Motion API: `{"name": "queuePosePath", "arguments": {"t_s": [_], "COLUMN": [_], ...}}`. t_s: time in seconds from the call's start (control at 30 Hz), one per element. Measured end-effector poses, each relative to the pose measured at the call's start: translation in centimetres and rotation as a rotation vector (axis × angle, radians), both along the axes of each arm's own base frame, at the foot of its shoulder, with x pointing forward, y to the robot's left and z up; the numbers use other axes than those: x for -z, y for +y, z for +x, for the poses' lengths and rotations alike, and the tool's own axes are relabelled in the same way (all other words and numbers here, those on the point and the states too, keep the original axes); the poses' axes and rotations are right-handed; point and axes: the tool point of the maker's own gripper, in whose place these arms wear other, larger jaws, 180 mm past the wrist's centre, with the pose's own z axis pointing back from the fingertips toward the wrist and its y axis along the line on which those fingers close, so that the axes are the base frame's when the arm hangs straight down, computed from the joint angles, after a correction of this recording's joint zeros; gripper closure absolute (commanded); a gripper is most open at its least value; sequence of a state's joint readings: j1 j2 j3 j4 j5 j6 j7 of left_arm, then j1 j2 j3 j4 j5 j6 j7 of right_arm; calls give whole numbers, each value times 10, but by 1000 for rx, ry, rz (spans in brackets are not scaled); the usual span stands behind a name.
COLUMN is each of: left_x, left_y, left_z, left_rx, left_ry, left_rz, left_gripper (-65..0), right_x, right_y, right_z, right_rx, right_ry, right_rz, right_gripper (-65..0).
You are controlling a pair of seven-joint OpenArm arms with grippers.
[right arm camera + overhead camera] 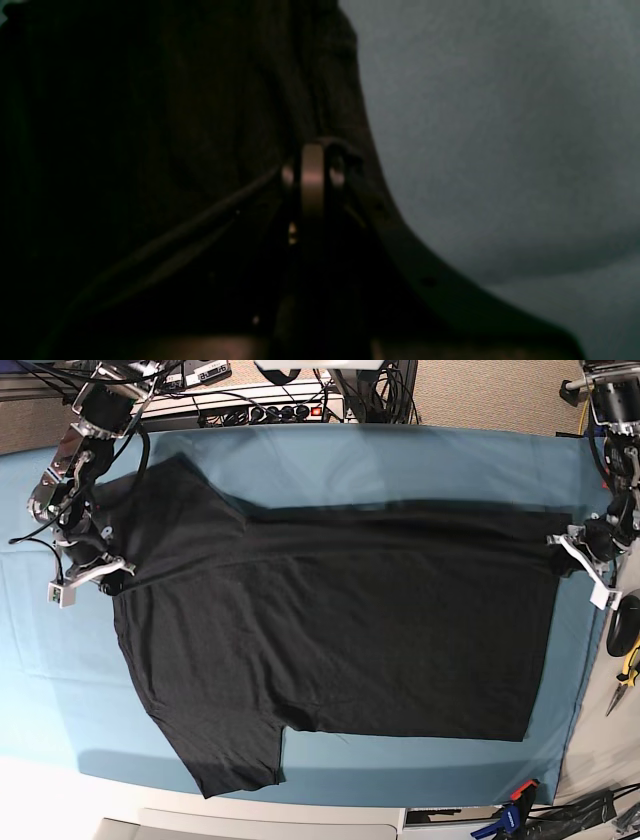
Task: Fold the T-shirt properly
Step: 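Lower the edge onto the shirt and open the right gripper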
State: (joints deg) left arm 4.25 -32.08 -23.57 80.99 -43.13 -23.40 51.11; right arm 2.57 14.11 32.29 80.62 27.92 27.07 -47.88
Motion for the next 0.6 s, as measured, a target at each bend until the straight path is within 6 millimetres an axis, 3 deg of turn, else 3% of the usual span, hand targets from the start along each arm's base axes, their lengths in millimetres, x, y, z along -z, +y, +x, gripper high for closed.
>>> {"name": "queuePosePath", "arguments": {"t_s": [0.33,0.6], "left_x": [-6,-8], "left_y": [11,8], "left_z": [10,11], "left_rx": [-72,-48], "left_ry": [-57,-70], "left_rz": [20,19], "left_gripper": [0,0], "right_x": [-6,-7], "right_y": [-1,-2], "right_z": [5,5], "right_rx": [7,8], "right_ry": [-37,-42], "right_rz": [-2,-5], "right_gripper": [0,0]}}
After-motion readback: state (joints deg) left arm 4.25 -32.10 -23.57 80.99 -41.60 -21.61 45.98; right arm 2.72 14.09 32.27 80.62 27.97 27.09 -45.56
